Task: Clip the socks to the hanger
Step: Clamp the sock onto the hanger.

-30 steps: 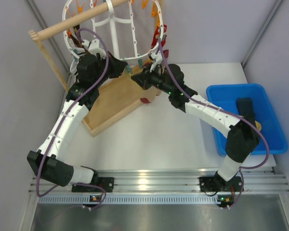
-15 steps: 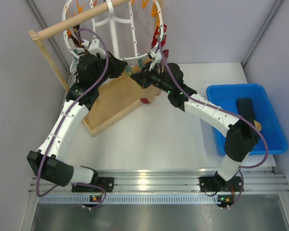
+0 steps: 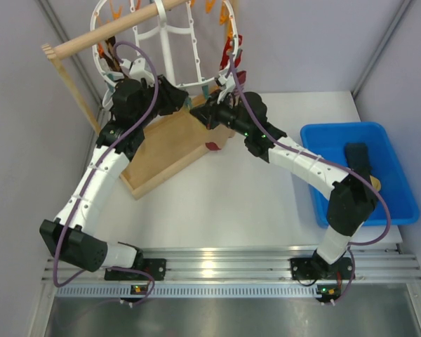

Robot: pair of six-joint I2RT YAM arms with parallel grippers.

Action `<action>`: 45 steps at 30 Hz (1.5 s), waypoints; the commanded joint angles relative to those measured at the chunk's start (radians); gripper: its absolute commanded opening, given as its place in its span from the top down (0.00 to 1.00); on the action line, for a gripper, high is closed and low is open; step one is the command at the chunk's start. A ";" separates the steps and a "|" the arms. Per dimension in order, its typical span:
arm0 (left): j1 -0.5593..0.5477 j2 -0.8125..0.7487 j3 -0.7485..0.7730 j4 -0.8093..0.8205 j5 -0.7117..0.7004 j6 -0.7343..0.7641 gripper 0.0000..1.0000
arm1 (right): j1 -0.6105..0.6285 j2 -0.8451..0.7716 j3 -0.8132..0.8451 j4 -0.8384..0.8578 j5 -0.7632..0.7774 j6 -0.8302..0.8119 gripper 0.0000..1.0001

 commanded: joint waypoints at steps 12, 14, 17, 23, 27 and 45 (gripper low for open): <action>0.038 -0.151 -0.088 0.081 0.213 0.015 0.59 | -0.034 -0.062 0.033 0.030 -0.014 -0.045 1.00; 0.038 -0.174 -0.098 0.049 0.159 0.035 0.62 | -0.039 -0.070 0.024 0.027 -0.014 -0.050 1.00; 0.043 -0.225 -0.121 0.024 0.099 0.061 0.64 | -0.042 -0.082 0.015 0.017 -0.011 -0.063 1.00; 0.048 -0.245 -0.113 -0.016 -0.079 0.119 0.66 | -0.045 -0.096 0.007 -0.006 -0.014 -0.090 1.00; 0.048 -0.213 -0.087 -0.007 -0.074 0.124 0.65 | -0.045 -0.104 0.004 -0.013 -0.023 -0.099 1.00; 0.048 -0.154 -0.046 -0.016 -0.145 0.133 0.79 | -0.063 -0.124 -0.036 -0.034 -0.066 -0.136 1.00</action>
